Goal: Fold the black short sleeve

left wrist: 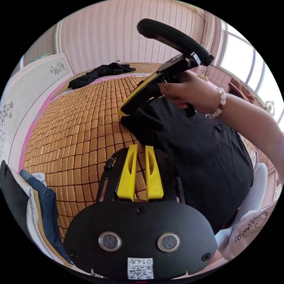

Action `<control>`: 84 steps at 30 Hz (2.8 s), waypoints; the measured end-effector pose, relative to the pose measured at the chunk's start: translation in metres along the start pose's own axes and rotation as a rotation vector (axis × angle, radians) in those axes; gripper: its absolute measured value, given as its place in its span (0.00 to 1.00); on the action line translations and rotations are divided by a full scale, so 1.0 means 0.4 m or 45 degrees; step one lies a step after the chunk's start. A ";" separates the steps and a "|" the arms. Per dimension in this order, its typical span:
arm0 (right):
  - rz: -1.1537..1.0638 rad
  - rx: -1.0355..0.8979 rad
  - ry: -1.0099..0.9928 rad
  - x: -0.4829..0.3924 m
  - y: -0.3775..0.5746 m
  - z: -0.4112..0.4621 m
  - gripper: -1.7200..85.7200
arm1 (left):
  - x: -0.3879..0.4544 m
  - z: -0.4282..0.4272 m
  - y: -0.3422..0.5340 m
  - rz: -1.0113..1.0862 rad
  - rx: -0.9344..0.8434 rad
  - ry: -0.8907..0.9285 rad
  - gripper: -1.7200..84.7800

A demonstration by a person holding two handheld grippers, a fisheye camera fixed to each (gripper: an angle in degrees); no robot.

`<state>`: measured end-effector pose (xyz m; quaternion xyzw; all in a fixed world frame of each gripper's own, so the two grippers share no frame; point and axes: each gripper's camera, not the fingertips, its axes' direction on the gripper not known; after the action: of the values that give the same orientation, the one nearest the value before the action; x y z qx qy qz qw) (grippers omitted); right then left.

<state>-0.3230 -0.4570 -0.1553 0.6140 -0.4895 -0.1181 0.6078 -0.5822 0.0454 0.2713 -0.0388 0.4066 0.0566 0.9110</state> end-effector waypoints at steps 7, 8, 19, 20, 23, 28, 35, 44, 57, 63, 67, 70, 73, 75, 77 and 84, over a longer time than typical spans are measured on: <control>-0.024 -0.176 0.188 0.012 0.009 0.118 0.04 | 0.085 -0.004 -0.025 0.059 -0.072 -0.033 0.04; -0.017 -0.178 0.213 0.019 0.013 0.114 0.03 | 0.096 -0.012 -0.024 0.073 -0.070 -0.034 0.03; 0.180 0.310 -0.100 0.270 0.440 -0.189 0.01 | 0.121 -0.176 0.025 0.095 0.252 0.232 0.05; 0.207 0.312 -0.110 0.290 0.466 -0.192 0.01 | 0.125 -0.181 0.026 0.094 0.257 0.246 0.06; 0.316 0.297 -0.133 0.374 0.558 -0.201 0.01 | 0.156 -0.176 0.018 0.111 0.210 0.198 0.09; 0.358 0.356 -0.092 0.415 0.593 -0.250 0.03 | 0.230 -0.170 -0.007 0.182 0.186 0.198 0.10; 0.347 0.276 -0.130 0.412 0.547 -0.199 0.13 | 0.290 -0.141 -0.021 0.204 0.096 0.017 0.11; 0.306 0.111 -0.064 0.368 0.505 -0.091 0.02 | 0.266 -0.124 -0.016 0.117 0.106 0.013 0.02; 0.114 -0.062 0.003 0.160 0.081 0.157 0.02 | 0.173 -0.138 0.046 0.107 0.103 0.128 0.01; 0.002 -0.147 0.173 0.043 0.012 0.258 0.08 | 0.172 -0.087 0.054 0.148 -0.033 0.037 0.01; 0.020 0.020 0.046 0.048 0.020 0.179 0.11 | 0.162 -0.072 0.065 0.166 -0.035 0.036 0.02; 0.078 0.083 0.096 0.086 0.051 0.134 0.11 | 0.136 -0.065 0.077 0.132 -0.053 0.015 0.02; 0.179 0.014 0.293 0.162 0.089 0.159 0.11 | 0.097 -0.074 0.084 0.007 0.006 -0.120 0.02; 0.257 -0.063 0.334 0.220 0.108 0.203 0.12 | 0.083 -0.074 0.078 -0.068 0.076 -0.156 0.03; 0.311 -0.123 0.281 0.262 0.121 0.248 0.12 | 0.090 -0.064 0.071 -0.073 0.141 -0.185 0.04; 0.324 -0.067 0.280 0.251 0.127 0.273 0.02 | 0.120 0.033 0.044 0.030 0.050 -0.098 0.06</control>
<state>-0.3775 -0.5894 -0.0919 0.5400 -0.4906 0.0148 0.6837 -0.5429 0.0679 0.2441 -0.0140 0.3729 0.0607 0.9258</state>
